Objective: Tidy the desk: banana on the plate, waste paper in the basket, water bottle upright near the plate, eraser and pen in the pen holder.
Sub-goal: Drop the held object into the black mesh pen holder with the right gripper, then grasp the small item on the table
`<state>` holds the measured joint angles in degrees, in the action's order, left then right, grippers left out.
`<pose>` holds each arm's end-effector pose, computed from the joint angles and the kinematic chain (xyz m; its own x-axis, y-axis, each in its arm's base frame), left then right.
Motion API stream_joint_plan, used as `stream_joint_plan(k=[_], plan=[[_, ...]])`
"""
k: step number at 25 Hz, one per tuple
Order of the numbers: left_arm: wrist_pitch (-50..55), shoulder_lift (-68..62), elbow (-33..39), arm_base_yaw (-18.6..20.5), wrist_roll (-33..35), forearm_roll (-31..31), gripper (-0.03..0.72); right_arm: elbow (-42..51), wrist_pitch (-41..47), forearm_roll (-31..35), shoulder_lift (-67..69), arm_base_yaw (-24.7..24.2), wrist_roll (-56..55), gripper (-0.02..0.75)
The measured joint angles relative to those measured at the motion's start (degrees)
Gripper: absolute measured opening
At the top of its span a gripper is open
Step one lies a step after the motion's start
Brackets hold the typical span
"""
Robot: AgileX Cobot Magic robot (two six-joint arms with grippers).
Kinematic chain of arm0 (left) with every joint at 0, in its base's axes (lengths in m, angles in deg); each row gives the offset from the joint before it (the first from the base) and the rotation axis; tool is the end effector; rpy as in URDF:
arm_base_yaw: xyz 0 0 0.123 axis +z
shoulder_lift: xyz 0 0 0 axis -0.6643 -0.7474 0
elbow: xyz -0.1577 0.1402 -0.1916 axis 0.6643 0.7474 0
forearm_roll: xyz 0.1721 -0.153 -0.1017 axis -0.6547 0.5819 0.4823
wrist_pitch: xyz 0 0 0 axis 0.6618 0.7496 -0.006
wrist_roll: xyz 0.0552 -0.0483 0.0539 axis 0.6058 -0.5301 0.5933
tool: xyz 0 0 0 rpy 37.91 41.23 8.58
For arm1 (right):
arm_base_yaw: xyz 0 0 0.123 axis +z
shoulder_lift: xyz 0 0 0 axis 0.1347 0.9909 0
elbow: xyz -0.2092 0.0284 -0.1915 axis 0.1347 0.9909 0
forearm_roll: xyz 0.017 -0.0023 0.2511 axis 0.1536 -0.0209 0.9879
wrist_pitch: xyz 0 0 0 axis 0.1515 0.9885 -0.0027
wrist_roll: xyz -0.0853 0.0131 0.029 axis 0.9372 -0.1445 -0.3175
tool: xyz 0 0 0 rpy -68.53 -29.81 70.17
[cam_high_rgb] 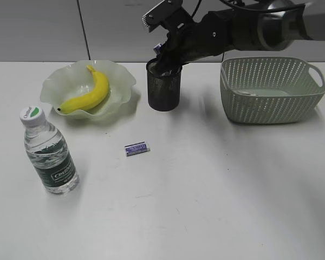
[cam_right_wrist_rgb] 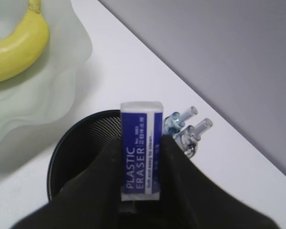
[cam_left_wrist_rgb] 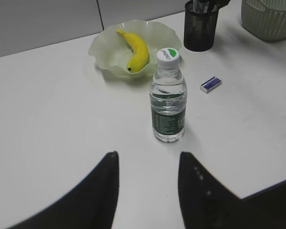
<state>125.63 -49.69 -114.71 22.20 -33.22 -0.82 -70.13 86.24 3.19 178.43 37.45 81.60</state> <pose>-0.0094 0.0040 0.2883 -0.3725 0.1768 -0.9110 0.3432 0.9383 0.0418 0.4472 0.2555 0.1753 -0.2615 -0.5654 -0.7823 -0.6359 0.7106 -0.3010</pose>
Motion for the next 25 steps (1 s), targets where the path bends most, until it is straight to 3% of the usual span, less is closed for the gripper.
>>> stream_joint_plan(k=[2,6,9,13,19,25], plan=[[0.0,0.0,0.0,0.0,0.0,0.0,0.309,0.0,0.0,0.0,0.1,0.0,-0.1,0.22],[0.0,0.0,0.0,0.0,0.0,0.0,0.309,0.0,0.4,0.0,0.0,0.0,-0.2,0.37],[0.0,0.0,0.0,0.0,0.0,0.0,0.309,0.0,3.0,0.0,-1.3,0.2,-0.2,0.414],[0.0,0.0,0.0,0.0,0.0,0.0,0.309,0.1,11.8,-0.1,-6.2,0.4,-0.2,0.425],[0.0,0.0,0.0,0.0,0.0,0.0,0.309,0.2,37.7,-0.1,-15.2,0.4,-4.9,0.426],[0.0,0.0,0.0,0.0,0.0,-0.1,0.309,6.6,54.3,0.0,-24.8,0.4,-10.3,0.37]])
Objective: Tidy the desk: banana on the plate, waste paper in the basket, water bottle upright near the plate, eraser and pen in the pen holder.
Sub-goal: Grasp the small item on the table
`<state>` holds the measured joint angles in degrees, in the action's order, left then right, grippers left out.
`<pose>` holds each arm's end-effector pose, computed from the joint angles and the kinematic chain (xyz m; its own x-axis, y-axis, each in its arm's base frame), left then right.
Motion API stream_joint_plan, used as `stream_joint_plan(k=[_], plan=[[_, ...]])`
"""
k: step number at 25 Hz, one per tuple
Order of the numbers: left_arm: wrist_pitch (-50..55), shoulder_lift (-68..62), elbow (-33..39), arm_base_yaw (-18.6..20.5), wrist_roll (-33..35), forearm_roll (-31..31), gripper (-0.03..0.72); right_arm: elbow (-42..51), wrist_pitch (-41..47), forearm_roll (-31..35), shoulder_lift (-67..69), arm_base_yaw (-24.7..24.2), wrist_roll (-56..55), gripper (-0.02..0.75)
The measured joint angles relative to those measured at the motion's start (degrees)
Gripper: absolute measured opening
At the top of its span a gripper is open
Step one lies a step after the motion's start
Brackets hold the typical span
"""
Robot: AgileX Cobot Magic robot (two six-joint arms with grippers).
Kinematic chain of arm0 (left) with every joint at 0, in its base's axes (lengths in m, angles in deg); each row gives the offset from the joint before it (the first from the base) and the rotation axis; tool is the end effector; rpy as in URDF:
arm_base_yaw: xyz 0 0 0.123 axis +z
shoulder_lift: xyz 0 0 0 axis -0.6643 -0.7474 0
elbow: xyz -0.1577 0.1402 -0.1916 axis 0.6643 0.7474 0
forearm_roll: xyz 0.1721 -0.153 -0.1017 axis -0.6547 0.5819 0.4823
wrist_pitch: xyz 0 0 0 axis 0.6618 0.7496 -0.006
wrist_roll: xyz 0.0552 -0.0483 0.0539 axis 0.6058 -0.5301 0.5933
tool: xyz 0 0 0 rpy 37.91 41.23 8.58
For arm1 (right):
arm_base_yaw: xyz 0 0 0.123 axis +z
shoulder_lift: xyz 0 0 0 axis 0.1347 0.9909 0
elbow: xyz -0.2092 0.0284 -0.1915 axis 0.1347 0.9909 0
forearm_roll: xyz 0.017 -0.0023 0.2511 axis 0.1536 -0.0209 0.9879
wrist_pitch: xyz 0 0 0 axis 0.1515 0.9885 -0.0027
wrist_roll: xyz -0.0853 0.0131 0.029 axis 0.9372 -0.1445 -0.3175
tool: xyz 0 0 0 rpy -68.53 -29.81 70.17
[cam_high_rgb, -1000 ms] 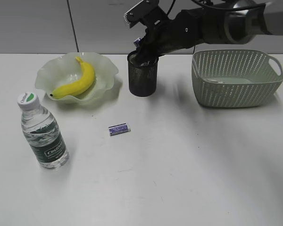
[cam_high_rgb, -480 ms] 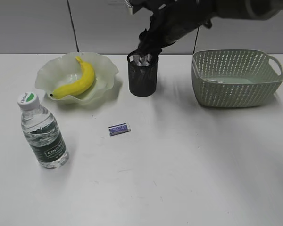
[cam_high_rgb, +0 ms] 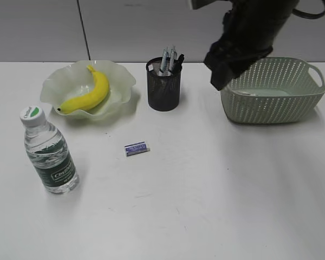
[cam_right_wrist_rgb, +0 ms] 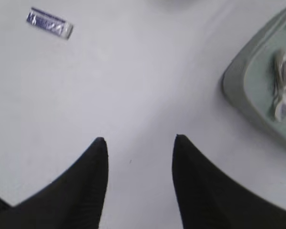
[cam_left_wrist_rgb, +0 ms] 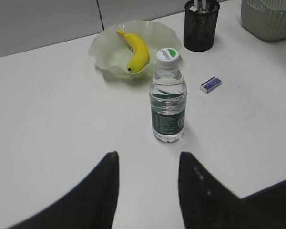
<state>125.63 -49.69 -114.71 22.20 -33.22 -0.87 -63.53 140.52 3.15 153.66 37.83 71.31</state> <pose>-0.0094 0.0040 0.2883 -0.3723 0.1773 -0.9110 0.3427 0.9385 0.0425 0.3339 0.1968 0.2855 -0.6845 -0.6371 -0.3545 -0.6683 0.7426 -0.0442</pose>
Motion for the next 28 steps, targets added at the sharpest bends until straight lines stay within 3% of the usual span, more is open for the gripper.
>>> stream_joint_plan(k=[6,15,28], plan=[[0.0,0.0,0.0,0.0,0.0,0.0,0.309,15.5,2.3,0.0,-16.9,0.0,-4.1,0.292],[0.0,0.0,0.0,0.0,0.0,0.0,0.309,39.5,3.1,0.0,-46.9,0.0,-6.3,0.276],[0.0,-5.8,0.0,0.0,0.4,0.0,0.309,59.4,1.5,0.0,-88.0,0.0,-6.5,0.273]])
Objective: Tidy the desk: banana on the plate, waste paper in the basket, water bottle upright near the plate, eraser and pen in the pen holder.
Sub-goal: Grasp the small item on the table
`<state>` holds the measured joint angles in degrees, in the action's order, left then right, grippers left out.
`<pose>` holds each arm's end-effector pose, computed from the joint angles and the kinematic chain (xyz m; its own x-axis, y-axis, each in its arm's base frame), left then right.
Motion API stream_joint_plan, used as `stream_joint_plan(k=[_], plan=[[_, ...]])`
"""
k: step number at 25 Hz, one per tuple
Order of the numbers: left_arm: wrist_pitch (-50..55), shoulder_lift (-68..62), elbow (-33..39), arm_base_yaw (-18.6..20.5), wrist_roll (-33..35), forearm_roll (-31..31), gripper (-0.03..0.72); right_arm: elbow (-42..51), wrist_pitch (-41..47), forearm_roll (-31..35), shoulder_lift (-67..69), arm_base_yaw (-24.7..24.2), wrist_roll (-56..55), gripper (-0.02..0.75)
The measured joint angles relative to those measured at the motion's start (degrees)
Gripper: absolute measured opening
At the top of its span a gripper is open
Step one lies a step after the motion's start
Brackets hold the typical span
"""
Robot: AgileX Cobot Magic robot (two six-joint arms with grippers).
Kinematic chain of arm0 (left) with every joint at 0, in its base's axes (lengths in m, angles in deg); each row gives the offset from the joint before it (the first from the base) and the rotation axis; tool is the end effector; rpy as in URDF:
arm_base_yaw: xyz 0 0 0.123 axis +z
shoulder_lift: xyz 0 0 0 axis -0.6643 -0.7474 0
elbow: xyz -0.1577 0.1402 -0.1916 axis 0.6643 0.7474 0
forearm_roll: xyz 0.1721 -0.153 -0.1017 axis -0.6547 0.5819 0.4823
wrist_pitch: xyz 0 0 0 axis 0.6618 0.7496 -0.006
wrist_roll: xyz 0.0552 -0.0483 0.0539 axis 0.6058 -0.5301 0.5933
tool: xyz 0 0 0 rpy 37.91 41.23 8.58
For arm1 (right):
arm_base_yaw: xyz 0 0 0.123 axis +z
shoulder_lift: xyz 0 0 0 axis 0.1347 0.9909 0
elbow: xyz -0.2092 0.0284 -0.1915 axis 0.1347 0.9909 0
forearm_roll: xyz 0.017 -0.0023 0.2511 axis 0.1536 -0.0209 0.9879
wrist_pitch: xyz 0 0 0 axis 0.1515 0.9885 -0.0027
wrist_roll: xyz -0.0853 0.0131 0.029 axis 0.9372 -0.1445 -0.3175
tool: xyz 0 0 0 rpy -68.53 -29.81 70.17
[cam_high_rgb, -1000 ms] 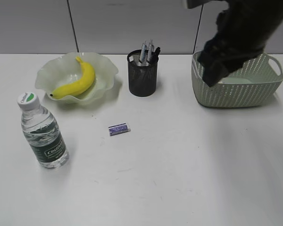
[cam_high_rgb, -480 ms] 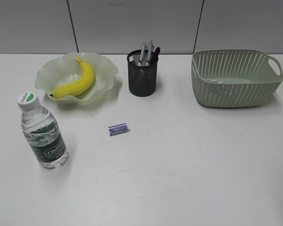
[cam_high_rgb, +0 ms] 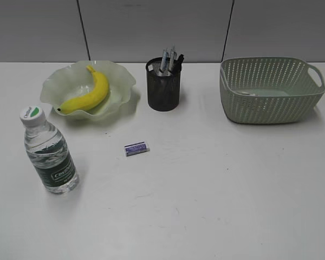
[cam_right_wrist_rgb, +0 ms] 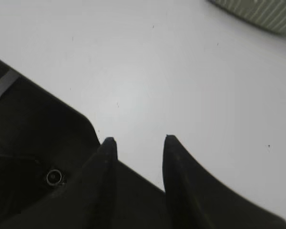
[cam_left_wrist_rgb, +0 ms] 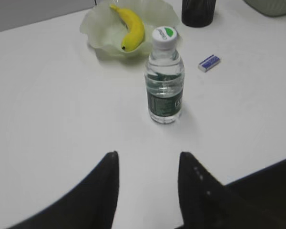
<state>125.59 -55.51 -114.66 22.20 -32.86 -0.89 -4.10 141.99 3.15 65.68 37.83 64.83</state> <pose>0.0066 -0.0016 0.2883 -0.4554 0.2134 -0.8644 0.3495 0.9358 0.0469 0.0288 0.0201 0.2799 -0.5262 -0.4173 -0.7410 -0.5763 0.8157 -0.0501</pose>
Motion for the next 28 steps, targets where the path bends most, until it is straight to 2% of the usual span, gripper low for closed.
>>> stream_joint_plan(k=[3,8,12,15,20,25,28], plan=[[-1.6,-6.3,-0.9,0.0,3.0,2.0,0.309,0.9,-1.2,0.0,-5.6,0.0,0.0,0.273],[-15.9,-21.5,-4.8,0.0,9.5,10.0,0.309,0.9,-1.8,0.0,-9.9,0.0,0.0,0.271],[-22.4,-39.7,-11.9,0.0,18.3,16.9,0.309,0.9,-1.8,0.0,-10.1,0.0,0.0,0.27],[-23.7,-55.0,-20.5,-1.4,24.2,19.0,0.309,0.9,-1.8,-0.1,-10.1,0.0,0.0,0.269],[-21.7,-76.4,-36.7,-7.6,29.3,17.0,0.331,0.9,-1.9,-0.1,-10.1,0.0,0.0,0.269],[-17.1,-95.3,-50.0,-14.5,30.5,8.7,0.424,0.9,-1.9,-0.1,-10.1,0.0,0.0,0.269],[-13.1,-104.2,-55.4,-17.3,30.5,4.4,0.44,0.9,-2.0,-0.1,-10.1,0.0,0.0,0.269]])
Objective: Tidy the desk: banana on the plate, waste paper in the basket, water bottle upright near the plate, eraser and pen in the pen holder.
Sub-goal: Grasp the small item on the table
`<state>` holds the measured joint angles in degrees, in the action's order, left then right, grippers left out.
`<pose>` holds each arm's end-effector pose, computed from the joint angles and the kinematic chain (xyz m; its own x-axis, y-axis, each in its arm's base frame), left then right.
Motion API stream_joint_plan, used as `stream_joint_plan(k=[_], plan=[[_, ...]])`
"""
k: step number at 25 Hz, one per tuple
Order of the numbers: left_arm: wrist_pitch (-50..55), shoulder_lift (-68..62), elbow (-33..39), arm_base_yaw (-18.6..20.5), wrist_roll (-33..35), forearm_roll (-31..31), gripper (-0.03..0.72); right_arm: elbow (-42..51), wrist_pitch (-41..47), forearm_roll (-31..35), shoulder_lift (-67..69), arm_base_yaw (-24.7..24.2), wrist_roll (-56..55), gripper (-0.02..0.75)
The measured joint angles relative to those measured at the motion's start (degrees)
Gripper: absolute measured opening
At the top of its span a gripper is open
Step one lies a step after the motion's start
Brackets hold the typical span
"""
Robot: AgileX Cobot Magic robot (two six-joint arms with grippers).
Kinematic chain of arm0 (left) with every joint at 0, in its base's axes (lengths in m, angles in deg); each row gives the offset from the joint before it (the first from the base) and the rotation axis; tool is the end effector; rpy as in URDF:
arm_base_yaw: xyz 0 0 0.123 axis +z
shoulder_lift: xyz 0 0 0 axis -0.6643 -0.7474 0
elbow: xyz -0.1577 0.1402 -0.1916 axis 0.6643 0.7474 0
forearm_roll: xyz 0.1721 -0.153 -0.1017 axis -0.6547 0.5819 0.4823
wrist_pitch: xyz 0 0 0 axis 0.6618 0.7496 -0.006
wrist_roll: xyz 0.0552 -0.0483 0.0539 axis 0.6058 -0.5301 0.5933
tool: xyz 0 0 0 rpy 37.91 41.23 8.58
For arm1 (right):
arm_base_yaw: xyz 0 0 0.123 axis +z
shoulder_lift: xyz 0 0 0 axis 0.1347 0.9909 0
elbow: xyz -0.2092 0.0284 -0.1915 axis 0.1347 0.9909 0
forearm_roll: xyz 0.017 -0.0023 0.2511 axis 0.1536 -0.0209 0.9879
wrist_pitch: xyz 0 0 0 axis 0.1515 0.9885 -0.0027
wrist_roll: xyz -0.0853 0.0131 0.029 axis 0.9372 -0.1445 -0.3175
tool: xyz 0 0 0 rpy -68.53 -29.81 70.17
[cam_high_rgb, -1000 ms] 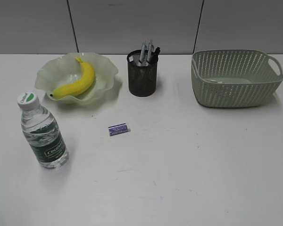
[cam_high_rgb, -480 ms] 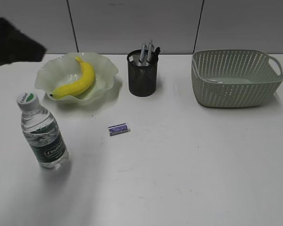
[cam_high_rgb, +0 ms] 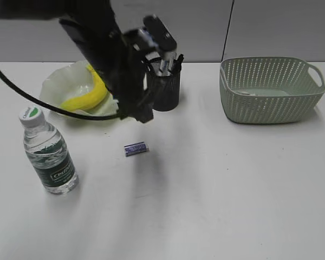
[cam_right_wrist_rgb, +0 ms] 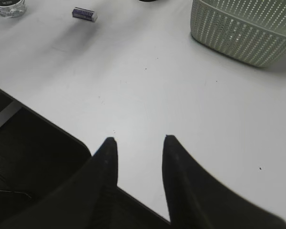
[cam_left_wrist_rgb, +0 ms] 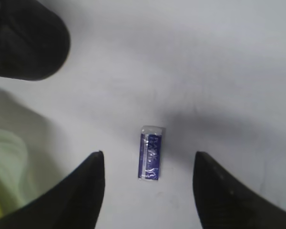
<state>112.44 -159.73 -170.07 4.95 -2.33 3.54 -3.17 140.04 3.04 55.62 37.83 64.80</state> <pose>0.3291 -0.2508 0.2343 -0.3188 0.8688 -0.3788 0.8989 0.4039 0.1697 0.0075 0.0075 0.2816 -0.3928 -0.3392 -0.8548 -0.5646 0.8226 -0.0670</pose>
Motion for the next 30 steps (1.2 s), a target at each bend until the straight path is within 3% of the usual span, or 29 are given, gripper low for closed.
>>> stream_joint_plan(k=[5,19,22,26,30], plan=[[4.0,-9.8,-4.6,-0.9,-0.1,-3.9,0.445,0.0,0.0,-0.1,0.0,0.0,0.0,0.269],[4.6,-19.9,-9.1,-0.8,-0.6,-5.3,0.43,0.0,0.0,-0.5,0.0,0.0,0.0,0.268],[5.2,-20.5,-9.4,-0.8,-2.0,-5.7,0.372,0.0,0.0,-0.6,0.0,0.0,0.0,0.268],[5.7,-20.8,-9.7,-0.8,-2.6,-7.0,0.173,0.1,0.0,-1.1,0.0,0.0,0.0,0.268],[5.8,-20.7,-10.4,-0.8,-2.6,-7.1,0.179,0.1,0.0,-1.1,0.0,0.0,0.0,0.268]])
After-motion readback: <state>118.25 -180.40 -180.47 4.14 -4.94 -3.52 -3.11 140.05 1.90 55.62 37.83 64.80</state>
